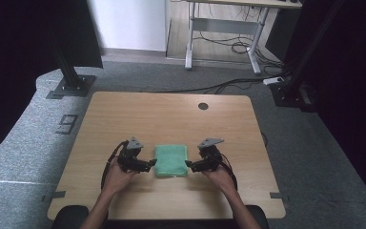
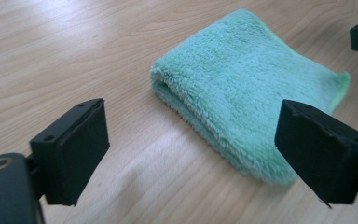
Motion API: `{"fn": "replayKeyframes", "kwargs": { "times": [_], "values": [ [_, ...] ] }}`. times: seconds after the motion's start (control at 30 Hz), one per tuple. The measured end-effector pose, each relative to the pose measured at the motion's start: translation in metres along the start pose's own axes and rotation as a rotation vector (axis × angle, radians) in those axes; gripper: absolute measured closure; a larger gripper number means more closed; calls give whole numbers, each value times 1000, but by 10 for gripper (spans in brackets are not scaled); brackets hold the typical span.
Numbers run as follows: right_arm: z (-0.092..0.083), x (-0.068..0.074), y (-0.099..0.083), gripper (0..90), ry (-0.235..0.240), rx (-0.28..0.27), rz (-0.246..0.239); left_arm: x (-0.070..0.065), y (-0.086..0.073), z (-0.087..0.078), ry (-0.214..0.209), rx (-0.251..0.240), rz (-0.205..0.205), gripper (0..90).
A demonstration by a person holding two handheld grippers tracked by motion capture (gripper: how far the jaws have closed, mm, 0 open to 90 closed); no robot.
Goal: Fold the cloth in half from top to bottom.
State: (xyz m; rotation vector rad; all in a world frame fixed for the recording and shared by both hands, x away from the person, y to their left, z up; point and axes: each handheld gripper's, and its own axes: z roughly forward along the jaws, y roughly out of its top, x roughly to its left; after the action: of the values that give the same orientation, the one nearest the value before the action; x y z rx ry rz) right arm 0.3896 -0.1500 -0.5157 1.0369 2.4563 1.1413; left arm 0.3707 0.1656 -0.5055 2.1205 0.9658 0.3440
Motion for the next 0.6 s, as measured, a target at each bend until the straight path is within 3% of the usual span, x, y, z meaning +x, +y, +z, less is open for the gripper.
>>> {"fn": "replayKeyframes", "kwargs": {
  "times": [0.2,0.6],
  "values": [
    [-12,0,-4,1,-21,8,-8,-1,-8,-15,10,15,20,0],
    [-40,-3,-17,0,-58,-6,-18,5,-26,-37,49,19,29,0]
  ]
}}
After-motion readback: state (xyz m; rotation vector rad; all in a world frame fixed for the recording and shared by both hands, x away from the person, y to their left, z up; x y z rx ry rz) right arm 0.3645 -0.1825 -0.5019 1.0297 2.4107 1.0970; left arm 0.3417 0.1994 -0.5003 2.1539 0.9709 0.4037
